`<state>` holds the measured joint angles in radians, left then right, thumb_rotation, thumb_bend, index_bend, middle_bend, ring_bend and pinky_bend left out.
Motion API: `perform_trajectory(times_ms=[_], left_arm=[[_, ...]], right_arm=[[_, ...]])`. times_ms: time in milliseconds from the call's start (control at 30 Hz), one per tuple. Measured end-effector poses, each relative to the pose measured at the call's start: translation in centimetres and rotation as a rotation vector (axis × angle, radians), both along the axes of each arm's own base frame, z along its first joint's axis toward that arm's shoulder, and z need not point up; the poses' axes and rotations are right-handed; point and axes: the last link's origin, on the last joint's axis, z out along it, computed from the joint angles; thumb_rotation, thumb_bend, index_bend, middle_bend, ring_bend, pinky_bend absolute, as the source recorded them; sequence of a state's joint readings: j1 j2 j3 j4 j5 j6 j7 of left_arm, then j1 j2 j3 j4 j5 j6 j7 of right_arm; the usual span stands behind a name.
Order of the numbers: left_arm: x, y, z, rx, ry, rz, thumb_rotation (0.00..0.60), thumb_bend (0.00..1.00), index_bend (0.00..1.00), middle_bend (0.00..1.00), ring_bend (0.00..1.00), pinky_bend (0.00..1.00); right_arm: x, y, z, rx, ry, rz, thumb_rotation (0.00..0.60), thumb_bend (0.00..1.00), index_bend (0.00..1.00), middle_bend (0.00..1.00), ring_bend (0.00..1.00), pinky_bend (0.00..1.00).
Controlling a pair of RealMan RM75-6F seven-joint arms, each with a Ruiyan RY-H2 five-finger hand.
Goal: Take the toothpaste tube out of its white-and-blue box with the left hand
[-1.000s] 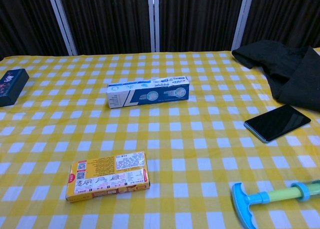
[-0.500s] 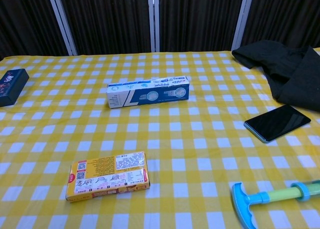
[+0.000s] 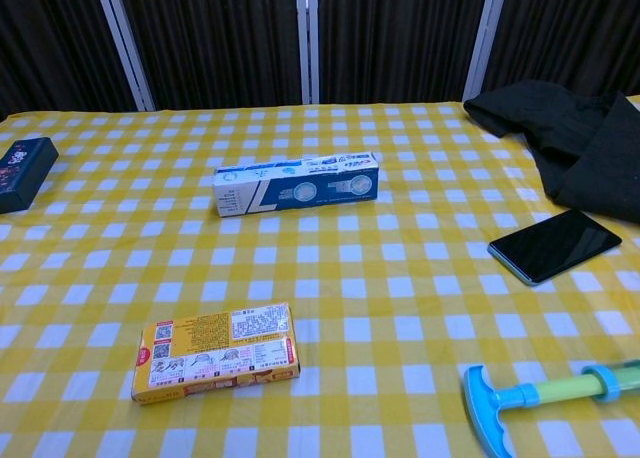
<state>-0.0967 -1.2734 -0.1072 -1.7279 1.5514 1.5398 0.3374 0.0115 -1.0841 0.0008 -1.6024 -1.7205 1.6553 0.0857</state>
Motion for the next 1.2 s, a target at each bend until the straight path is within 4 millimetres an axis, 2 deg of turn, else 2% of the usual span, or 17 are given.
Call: perform_trajectory(times_ms=[167, 433, 633, 800, 967, 1200], left_arm=[[3.3, 3.1, -0.6, -0.073, -0.013, -0.033, 0.600, 0.09, 0.00, 0.00, 0.00, 0.00], [8.0, 8.2, -1.4, -0.176, -0.004, 0.015, 0.600, 0.10, 0.03, 0.00, 0.00, 0.03], [11.9, 13.0, -3.1, -0.253, 0.001, 0.065, 0.600, 0.10, 0.06, 0.00, 0.00, 0.06], [15.8, 16.6, -5.6, -0.329, 0.031, 0.107, 0.600, 0.11, 0.07, 0.00, 0.00, 0.07], [19.7, 19.9, -8.7, -0.360, 0.065, 0.129, 0.600, 0.14, 0.13, 0.00, 0.03, 0.11], [23.2, 22.8, -12.7, -0.383, 0.069, 0.169, 0.600, 0.14, 0.17, 0.00, 0.05, 0.13]], right_arm=[[-0.2, -0.2, 0.1, 0.011, -0.023, -0.011, 0.600, 0.07, 0.06, 0.00, 0.00, 0.00], [-0.7, -0.6, 0.5, 0.019, -0.055, -0.027, 0.600, 0.07, 0.06, 0.00, 0.00, 0.00], [-1.3, -0.9, 1.1, 0.022, -0.099, -0.043, 0.600, 0.07, 0.06, 0.00, 0.00, 0.00], [-1.8, -1.3, 1.5, 0.025, -0.128, -0.058, 0.600, 0.07, 0.06, 0.00, 0.00, 0.00], [-2.4, -1.7, 1.9, 0.026, -0.155, -0.076, 0.600, 0.07, 0.06, 0.00, 0.00, 0.00], [-3.4, -2.3, 2.2, 0.034, -0.180, -0.111, 0.600, 0.07, 0.07, 0.00, 0.00, 0.00]])
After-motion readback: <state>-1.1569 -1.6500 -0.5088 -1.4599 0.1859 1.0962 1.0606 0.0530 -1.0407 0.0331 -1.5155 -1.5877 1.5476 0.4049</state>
